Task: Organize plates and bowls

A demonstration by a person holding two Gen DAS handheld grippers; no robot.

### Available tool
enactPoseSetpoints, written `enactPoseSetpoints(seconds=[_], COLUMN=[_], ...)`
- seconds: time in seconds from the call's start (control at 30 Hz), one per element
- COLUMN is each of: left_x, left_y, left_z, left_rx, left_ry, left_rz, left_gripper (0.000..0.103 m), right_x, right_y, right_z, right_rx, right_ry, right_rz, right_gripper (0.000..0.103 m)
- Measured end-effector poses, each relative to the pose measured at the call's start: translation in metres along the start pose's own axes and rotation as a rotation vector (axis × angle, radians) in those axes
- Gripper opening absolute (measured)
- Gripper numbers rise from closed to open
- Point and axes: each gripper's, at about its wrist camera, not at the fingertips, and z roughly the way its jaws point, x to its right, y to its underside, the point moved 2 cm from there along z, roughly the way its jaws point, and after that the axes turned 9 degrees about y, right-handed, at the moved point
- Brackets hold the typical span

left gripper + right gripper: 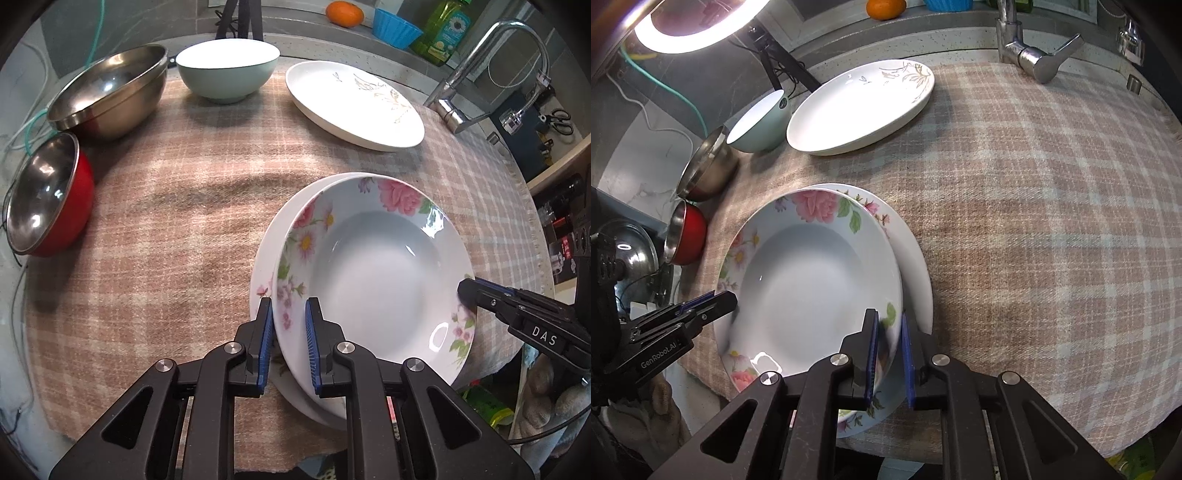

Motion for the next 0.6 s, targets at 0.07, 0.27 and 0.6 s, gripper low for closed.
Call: enactPoseSetpoints(seconds=[0.07, 0.27, 0.6], left_x=[0.0002, 0.0025, 0.0012], left_y=[0.0, -0.0005, -0.0011], left_z=[0.0, 0.0006, -0.0003], left_rx=[-0.001, -0.003, -0.001], left_ry=[0.0, -0.005, 0.008], left_rz=[0.0, 0.011, 0.001], left_gripper=[0.015, 0.02, 0.02], right_x=[-0.0018, -0.0048, -0.0063], right_y=[0.0006, 0.0016, 0.0011], right_z=[-0.0004, -0.0014, -0.0021], right_rx=[0.002, 0.004, 0.011], right_ry=[0.01, 0.028, 0.051], right_rz=[-0.011, -0.026, -0.044], right_gripper=[0.013, 0.014, 0.014])
